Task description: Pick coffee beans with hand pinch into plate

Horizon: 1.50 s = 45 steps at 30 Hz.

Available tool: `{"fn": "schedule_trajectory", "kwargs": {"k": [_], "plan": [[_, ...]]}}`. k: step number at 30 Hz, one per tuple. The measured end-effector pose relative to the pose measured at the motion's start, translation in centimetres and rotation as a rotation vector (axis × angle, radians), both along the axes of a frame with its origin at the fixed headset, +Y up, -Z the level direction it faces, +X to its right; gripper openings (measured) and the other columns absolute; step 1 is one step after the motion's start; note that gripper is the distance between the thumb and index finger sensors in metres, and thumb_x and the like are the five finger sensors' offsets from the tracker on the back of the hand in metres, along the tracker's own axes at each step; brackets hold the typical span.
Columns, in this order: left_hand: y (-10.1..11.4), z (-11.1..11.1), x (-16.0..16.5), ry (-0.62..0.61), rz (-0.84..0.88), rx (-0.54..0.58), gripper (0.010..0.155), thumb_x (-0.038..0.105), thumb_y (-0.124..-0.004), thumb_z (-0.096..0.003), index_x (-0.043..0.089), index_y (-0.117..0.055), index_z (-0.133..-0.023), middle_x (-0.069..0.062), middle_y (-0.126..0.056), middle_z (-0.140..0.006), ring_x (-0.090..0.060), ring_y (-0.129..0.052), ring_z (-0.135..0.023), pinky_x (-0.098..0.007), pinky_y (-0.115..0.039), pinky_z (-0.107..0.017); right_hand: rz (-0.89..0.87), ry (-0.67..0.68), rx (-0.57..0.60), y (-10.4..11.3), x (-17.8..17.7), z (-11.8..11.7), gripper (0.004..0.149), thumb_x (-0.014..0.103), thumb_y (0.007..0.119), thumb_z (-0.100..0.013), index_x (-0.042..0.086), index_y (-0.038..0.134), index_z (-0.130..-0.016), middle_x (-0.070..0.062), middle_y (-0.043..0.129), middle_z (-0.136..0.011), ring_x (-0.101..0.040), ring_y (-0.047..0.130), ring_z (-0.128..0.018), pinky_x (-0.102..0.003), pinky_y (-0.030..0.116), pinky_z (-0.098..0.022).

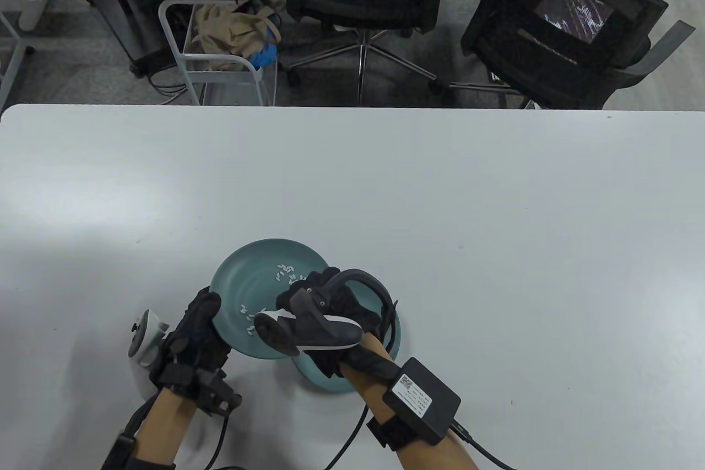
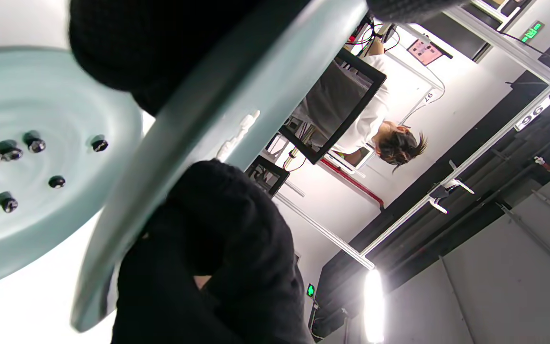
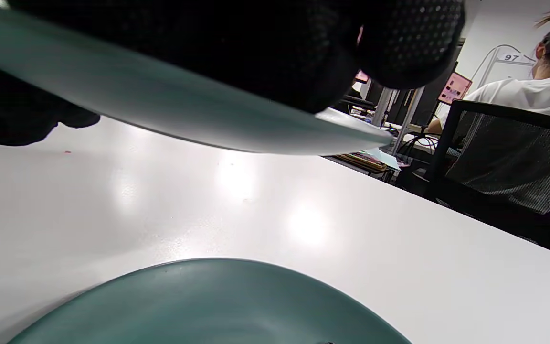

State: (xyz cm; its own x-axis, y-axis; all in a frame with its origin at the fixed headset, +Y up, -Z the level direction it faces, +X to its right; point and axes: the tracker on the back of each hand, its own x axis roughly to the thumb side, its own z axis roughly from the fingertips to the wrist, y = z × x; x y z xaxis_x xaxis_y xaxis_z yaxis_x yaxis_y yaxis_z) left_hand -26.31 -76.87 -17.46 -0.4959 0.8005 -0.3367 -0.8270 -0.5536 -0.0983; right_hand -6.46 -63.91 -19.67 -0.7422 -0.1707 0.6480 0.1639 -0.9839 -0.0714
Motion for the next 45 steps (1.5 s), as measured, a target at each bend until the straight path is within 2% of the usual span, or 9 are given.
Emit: {"fn": "schedule_trajectory", "kwargs": {"k": [8, 18, 23, 30, 34, 40, 42, 45], "plan": [[0.2, -0.1, -0.2, 0.003, -0.025, 0.010, 0.063, 0.049, -0.063, -0.0487, 0.021, -0.039, -0.100, -0.012, -0.069, -0.090, -0.036, -0.090, -0.064, -0.041, -0.084, -0.042, -0.046, 0.017, 0.054, 0.1, 1.0, 0.3, 0.037, 0.036, 0.086, -0.040, 0.024, 0.081, -0.075, -0.007, 0.096, -0.068, -0.020, 0.092, -0.042, -0.053, 0.074, -0.050], [0.4, 0.0, -0.2, 0.005, -0.010, 0.010, 0.063, 0.049, -0.063, -0.0488, 0.021, -0.038, -0.100, -0.012, -0.069, -0.091, -0.036, -0.089, -0.064, -0.041, -0.084, -0.042, -0.194, 0.019, 0.192, 2.2, 2.0, 1.6, 0.037, 0.036, 0.085, -0.041, 0.024, 0.081, -0.075, -0.006, 0.095, -0.069, -0.020, 0.092, -0.043, -0.053, 0.074, -0.050], [0.7, 0.0, -0.5, 0.017, 0.003, 0.022, 0.063, 0.050, -0.063, -0.0488, 0.022, -0.038, -0.100, -0.011, -0.069, -0.091, -0.035, -0.089, -0.065, -0.041, -0.084, -0.042, -0.298, -0.026, 0.224, 3.8, 3.5, 2.3, 0.037, 0.036, 0.084, -0.042, 0.024, 0.080, -0.076, -0.007, 0.094, -0.070, -0.020, 0.092, -0.044, -0.053, 0.074, -0.050], [0.9, 0.0, -0.7, 0.026, 0.021, 0.035, 0.063, 0.049, -0.062, -0.0487, 0.022, -0.038, -0.100, -0.011, -0.069, -0.091, -0.035, -0.089, -0.065, -0.041, -0.084, -0.043, -0.462, -0.108, 0.234, 4.5, 6.6, 3.4, 0.037, 0.036, 0.084, -0.042, 0.024, 0.080, -0.077, -0.007, 0.094, -0.070, -0.020, 0.091, -0.044, -0.053, 0.074, -0.050], [1.0, 0.0, -0.9, 0.036, 0.032, 0.036, 0.063, 0.050, -0.062, -0.0488, 0.022, -0.038, -0.100, -0.010, -0.068, -0.091, -0.035, -0.089, -0.065, -0.041, -0.084, -0.043, -0.522, -0.181, 0.230, 3.8, 8.4, 3.9, 0.037, 0.036, 0.083, -0.043, 0.024, 0.079, -0.078, -0.007, 0.094, -0.071, -0.020, 0.091, -0.045, -0.053, 0.074, -0.050], [1.0, 0.0, -1.0, 0.042, 0.031, 0.032, 0.063, 0.050, -0.062, -0.0487, 0.023, -0.038, -0.100, -0.010, -0.068, -0.091, -0.035, -0.089, -0.066, -0.040, -0.084, -0.043, -0.599, -0.254, 0.176, 1.0, 10.7, 4.0, 0.037, 0.036, 0.083, -0.043, 0.024, 0.080, -0.078, -0.007, 0.095, -0.070, -0.021, 0.092, -0.045, -0.054, 0.074, -0.049], [1.0, 0.0, -1.1, 0.044, 0.032, 0.031, 0.063, 0.050, -0.062, -0.0487, 0.023, -0.038, -0.100, -0.010, -0.068, -0.091, -0.035, -0.089, -0.066, -0.040, -0.083, -0.043, -0.567, -0.263, 0.139, 0.0, 10.9, 3.9, 0.037, 0.036, 0.083, -0.043, 0.023, 0.080, -0.078, -0.007, 0.094, -0.070, -0.021, 0.092, -0.045, -0.054, 0.074, -0.049], [1.2, 0.0, -1.3, 0.053, 0.041, 0.037, 0.063, 0.050, -0.062, -0.0487, 0.023, -0.038, -0.100, -0.010, -0.068, -0.091, -0.034, -0.089, -0.066, -0.040, -0.084, -0.043, -0.501, -0.265, 0.146, -1.0, 10.9, 4.0, 0.037, 0.036, 0.083, -0.043, 0.024, 0.080, -0.078, -0.007, 0.095, -0.070, -0.021, 0.092, -0.045, -0.053, 0.074, -0.049]]}}
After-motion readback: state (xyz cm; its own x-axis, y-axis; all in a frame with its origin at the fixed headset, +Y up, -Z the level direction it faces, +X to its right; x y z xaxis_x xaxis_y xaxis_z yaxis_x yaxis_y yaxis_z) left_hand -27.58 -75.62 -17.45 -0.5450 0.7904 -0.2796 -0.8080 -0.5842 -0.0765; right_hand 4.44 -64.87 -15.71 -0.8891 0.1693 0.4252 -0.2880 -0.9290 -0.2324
